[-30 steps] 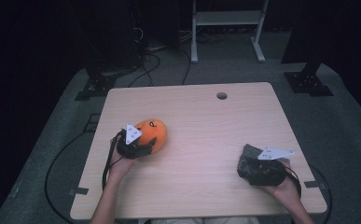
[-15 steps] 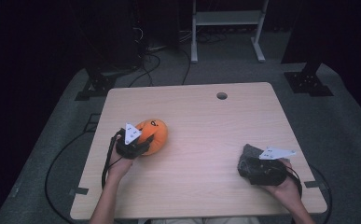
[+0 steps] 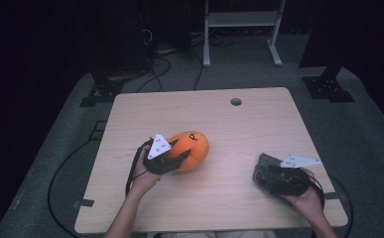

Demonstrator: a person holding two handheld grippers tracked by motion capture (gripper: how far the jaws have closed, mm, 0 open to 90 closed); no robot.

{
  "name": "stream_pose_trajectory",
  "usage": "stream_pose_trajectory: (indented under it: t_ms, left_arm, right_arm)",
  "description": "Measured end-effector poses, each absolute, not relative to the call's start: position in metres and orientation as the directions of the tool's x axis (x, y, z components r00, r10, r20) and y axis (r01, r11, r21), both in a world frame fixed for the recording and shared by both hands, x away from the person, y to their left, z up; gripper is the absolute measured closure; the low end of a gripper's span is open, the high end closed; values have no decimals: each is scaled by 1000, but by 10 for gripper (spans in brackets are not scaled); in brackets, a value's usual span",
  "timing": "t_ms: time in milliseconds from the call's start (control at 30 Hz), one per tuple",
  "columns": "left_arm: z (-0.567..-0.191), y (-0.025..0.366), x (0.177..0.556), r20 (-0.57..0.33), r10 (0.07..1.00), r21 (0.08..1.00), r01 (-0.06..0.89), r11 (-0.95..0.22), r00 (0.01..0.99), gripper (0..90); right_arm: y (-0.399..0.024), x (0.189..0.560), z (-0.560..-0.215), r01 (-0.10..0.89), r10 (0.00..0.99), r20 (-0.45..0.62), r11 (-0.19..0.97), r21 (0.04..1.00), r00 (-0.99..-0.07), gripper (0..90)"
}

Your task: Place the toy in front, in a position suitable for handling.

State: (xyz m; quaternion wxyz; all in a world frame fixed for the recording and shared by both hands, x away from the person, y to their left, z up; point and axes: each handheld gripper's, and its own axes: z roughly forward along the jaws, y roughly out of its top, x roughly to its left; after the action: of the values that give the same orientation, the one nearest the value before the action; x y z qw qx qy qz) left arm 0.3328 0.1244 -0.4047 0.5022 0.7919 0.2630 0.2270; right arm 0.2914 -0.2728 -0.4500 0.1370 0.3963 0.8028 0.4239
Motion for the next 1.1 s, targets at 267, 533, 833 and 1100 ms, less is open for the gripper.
stream_pose_trajectory:
  t_ms: [267, 533, 833, 1100]
  left_arm:
    - [-411, 93, 324, 109, 578, 895, 174, -412, 808, 475]
    - [-417, 68, 315, 106, 512, 887, 152, -437, 853, 471]
    - [-427, 59, 313, 104, 479, 877, 147, -458, 872, 463]
    - [-425, 61, 312, 84, 451, 878, 148, -455, 889, 312]
  right_arm:
    - [-275, 292, -450, 522, 757, 111, 328, 787, -643, 310]
    - [-275, 292, -449, 522, 760, 109, 326, 788, -640, 310]
    - [-277, 292, -449, 524, 765, 110, 321, 789, -635, 310]
    - [-277, 292, -449, 526, 768, 110, 319, 788, -631, 310]
